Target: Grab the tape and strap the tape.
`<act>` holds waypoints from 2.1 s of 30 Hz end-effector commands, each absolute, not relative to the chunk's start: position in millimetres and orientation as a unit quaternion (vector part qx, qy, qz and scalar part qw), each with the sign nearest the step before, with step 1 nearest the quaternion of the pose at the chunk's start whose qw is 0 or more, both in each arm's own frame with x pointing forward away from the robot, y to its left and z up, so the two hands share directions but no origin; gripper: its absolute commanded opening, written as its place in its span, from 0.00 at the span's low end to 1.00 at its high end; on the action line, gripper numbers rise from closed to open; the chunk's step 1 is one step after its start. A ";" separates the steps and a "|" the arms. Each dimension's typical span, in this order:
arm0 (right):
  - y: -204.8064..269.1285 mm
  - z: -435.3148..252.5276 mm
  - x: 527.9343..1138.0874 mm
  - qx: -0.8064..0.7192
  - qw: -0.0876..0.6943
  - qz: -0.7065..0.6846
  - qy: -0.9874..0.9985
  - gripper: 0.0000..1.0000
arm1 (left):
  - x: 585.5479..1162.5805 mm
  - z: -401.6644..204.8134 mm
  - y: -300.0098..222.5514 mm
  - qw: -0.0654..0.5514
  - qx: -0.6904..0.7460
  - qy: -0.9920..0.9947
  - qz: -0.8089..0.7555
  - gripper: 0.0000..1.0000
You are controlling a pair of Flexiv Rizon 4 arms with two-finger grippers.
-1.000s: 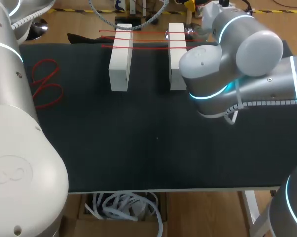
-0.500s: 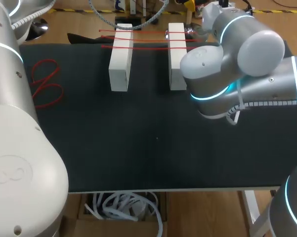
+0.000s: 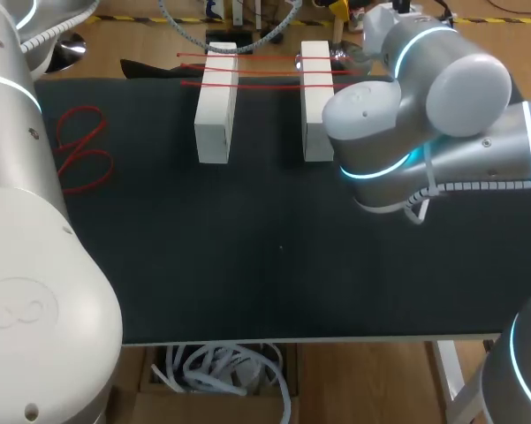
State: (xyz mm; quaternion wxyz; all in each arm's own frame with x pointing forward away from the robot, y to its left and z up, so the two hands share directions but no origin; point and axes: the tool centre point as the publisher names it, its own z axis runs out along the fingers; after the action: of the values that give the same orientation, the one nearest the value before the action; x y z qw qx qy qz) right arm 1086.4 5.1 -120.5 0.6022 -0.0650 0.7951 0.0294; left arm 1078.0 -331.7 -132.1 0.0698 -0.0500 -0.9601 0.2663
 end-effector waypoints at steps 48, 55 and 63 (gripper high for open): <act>7.5 -119.7 1090.2 -0.079 0.587 0.020 0.805 0.00 | 1078.4 -131.2 -331.9 0.071 -0.050 -0.961 0.264 0.00; 7.9 -119.7 1090.2 -0.080 0.587 0.022 0.805 0.00 | 1078.4 -131.2 -331.9 0.071 -0.050 -0.961 0.264 0.00; 10.8 -118.5 1089.0 -0.080 0.588 0.023 0.805 0.00 | 1078.4 -131.2 -331.9 0.071 -0.050 -0.961 0.264 0.00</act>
State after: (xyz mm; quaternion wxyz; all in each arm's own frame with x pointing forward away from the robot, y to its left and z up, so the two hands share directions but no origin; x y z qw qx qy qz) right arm 1090.2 10.5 -122.1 0.5921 -0.0787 0.8017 0.0235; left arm 1078.0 -331.7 -132.1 0.0698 -0.0500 -0.9601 0.2663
